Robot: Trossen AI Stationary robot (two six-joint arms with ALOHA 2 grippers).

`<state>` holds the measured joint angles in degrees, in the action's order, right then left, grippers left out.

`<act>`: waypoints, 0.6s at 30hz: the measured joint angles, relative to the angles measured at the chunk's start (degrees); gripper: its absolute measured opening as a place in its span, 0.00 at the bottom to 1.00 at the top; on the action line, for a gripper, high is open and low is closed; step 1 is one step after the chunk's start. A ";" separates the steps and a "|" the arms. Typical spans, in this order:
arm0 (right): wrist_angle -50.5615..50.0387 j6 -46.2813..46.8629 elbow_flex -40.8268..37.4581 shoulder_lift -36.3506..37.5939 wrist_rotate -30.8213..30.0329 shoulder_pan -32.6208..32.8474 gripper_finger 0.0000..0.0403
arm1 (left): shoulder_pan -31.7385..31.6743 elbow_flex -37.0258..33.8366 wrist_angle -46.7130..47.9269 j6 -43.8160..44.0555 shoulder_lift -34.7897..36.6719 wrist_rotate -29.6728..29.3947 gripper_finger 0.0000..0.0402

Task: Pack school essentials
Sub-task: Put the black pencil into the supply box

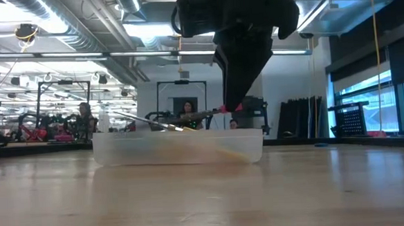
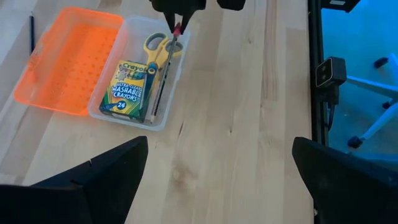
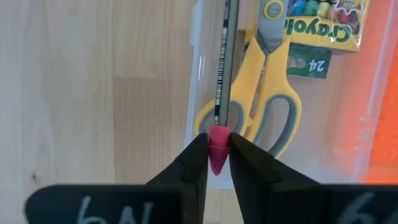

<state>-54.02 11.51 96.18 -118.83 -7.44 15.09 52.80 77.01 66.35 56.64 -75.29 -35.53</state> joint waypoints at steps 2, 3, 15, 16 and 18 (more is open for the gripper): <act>0.02 0.01 0.00 0.00 0.00 0.00 0.18 | 0.00 0.00 0.00 0.00 -0.01 0.00 0.98; 0.04 0.20 0.00 0.00 0.00 0.00 0.19 | 0.00 0.00 0.00 0.00 -0.01 0.00 0.98; -4.55 2.44 2.30 0.43 -1.07 -0.34 0.30 | 0.00 0.00 0.00 0.00 -0.01 0.00 0.98; -6.52 3.14 3.46 0.44 -1.11 -0.60 0.30 | 0.00 0.00 0.02 0.00 -0.01 0.00 0.98; -10.59 3.27 5.87 0.48 -1.08 -1.27 0.30 | -0.02 0.00 0.02 0.00 -0.01 -0.05 0.98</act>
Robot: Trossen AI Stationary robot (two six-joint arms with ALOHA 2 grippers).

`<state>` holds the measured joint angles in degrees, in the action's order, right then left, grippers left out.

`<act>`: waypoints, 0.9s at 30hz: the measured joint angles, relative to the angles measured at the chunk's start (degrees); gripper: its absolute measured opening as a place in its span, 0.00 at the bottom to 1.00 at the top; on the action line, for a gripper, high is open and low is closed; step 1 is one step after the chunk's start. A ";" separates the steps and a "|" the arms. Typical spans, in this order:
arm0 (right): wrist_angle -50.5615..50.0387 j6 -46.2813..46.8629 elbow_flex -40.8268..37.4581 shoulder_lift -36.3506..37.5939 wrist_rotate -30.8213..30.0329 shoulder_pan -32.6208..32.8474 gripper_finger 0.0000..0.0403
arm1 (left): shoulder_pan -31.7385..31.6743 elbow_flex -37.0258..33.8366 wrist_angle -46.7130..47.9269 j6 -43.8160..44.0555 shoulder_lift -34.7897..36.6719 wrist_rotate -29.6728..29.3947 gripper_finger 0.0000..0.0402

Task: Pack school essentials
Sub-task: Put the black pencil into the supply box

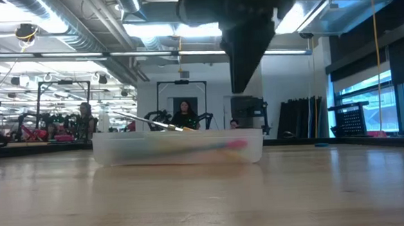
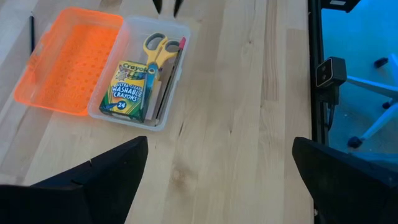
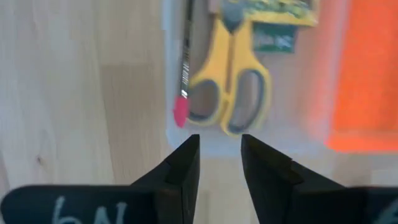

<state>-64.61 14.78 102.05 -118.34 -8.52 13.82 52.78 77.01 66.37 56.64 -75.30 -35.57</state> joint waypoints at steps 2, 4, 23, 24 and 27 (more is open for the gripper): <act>-1.75 -0.12 2.45 0.04 -0.06 -0.72 0.30 | -0.03 0.00 0.00 0.01 -0.01 -0.36 0.98; -2.74 -0.80 4.29 0.82 -0.06 -1.59 0.30 | -0.03 0.00 0.02 0.24 0.00 -1.07 0.98; -4.72 -12.55 8.14 13.32 -2.40 -15.51 0.30 | -1.35 0.00 5.87 12.47 -0.01 -7.38 0.98; -4.42 -13.69 8.14 13.33 -0.80 -16.12 0.30 | -1.82 0.00 6.56 13.56 0.02 -7.40 0.98; -1.86 -17.03 7.00 13.22 3.35 -17.63 0.30 | -4.03 0.00 8.41 15.28 0.02 -7.40 0.98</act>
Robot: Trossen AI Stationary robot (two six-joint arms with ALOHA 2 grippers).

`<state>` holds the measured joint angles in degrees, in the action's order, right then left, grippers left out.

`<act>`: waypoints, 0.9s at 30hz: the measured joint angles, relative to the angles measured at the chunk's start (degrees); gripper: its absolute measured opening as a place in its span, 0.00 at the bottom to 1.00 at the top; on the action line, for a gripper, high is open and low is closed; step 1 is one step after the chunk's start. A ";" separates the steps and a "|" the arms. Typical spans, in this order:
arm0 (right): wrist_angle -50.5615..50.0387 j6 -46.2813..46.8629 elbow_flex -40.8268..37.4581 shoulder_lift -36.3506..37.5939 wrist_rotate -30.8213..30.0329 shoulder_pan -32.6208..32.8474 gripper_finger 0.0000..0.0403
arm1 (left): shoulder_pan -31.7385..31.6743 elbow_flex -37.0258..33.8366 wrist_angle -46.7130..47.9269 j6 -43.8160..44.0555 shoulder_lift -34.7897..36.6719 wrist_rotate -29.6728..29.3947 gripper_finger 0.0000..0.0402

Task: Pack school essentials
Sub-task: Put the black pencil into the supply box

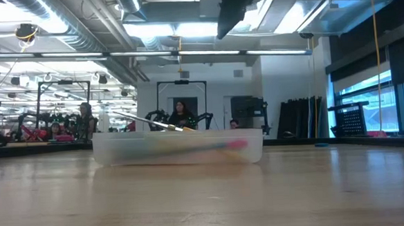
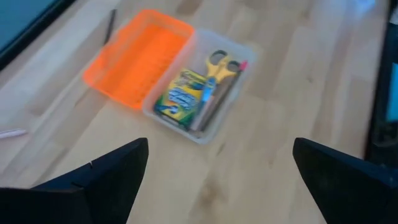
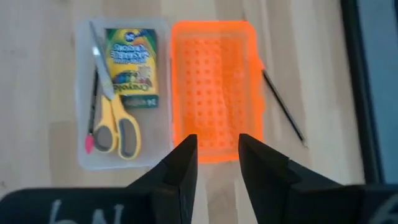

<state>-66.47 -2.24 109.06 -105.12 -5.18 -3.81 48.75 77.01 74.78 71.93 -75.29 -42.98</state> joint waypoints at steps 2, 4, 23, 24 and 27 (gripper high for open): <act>1.42 -3.48 -1.41 -0.12 1.09 -0.70 0.30 | -1.96 0.00 0.21 -0.01 0.00 0.24 0.98; 2.03 -6.72 -2.61 -0.22 1.19 -1.35 0.30 | -4.06 0.00 0.24 0.01 0.31 1.14 0.98; 4.23 -12.05 -5.51 -0.22 12.56 -14.65 0.30 | -21.25 -0.02 4.09 -12.62 7.01 5.17 0.98; 4.25 -12.37 -5.51 -0.22 12.59 -15.05 0.30 | -22.04 -0.02 4.00 -14.02 7.87 5.16 0.98; 4.32 -14.79 -5.51 -0.22 13.47 -16.26 0.30 | -24.01 -0.02 2.29 -18.23 9.75 5.16 0.98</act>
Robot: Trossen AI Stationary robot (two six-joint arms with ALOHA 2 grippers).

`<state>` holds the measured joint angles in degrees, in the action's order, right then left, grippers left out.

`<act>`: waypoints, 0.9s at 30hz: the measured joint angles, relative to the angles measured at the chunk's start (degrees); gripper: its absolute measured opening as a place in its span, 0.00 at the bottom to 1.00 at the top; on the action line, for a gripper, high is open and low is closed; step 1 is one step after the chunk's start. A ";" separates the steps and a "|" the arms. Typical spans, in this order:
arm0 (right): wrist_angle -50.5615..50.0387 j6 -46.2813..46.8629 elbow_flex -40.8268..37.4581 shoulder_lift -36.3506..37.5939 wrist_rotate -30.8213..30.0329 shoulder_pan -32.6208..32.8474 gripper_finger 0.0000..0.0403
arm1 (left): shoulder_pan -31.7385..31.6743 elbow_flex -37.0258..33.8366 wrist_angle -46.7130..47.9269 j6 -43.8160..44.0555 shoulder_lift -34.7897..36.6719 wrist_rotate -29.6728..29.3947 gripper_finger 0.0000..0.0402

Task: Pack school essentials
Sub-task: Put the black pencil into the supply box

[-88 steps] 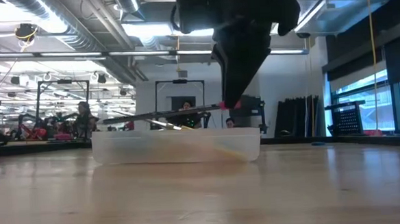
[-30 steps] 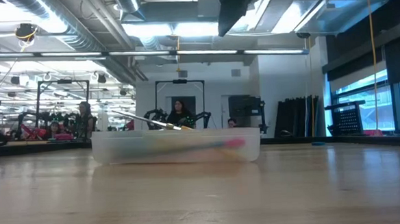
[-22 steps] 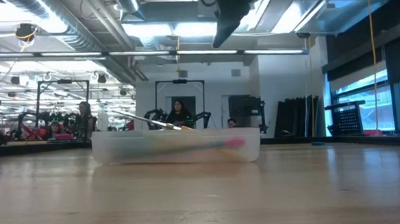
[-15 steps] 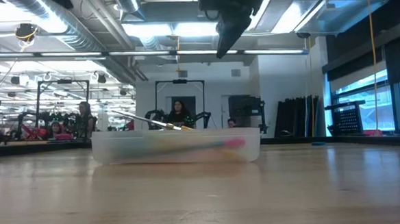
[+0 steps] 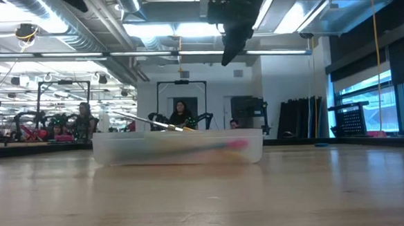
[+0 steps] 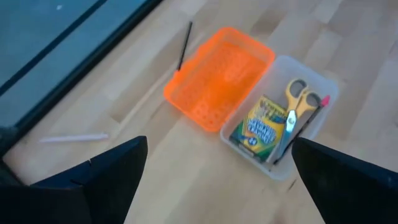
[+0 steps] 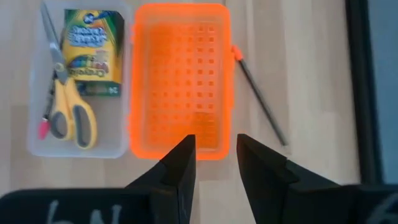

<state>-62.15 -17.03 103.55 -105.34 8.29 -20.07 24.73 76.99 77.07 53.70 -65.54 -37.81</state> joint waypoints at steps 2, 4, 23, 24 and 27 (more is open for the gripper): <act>0.51 -2.90 0.00 0.00 0.88 -0.68 0.30 | -1.12 0.00 -1.95 -2.94 0.68 0.00 0.98; 1.09 -5.77 0.00 0.00 0.82 -1.26 0.30 | -2.32 0.00 -3.49 -5.05 1.03 0.01 0.98; 2.88 -37.93 0.00 -9.58 7.87 -11.24 0.30 | -15.66 0.00 -4.73 -6.15 1.00 -0.58 0.98; 3.18 -39.45 0.00 -10.31 7.87 -11.30 0.30 | -16.32 0.00 -4.73 -6.15 1.00 -0.58 0.98; 4.49 -42.15 0.00 -12.24 8.02 -11.91 0.30 | -18.19 0.00 -4.73 -6.13 1.00 -0.57 0.98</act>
<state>-57.66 -59.19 103.55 -117.58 16.31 -31.98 6.54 76.99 72.34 47.57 -64.53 -38.38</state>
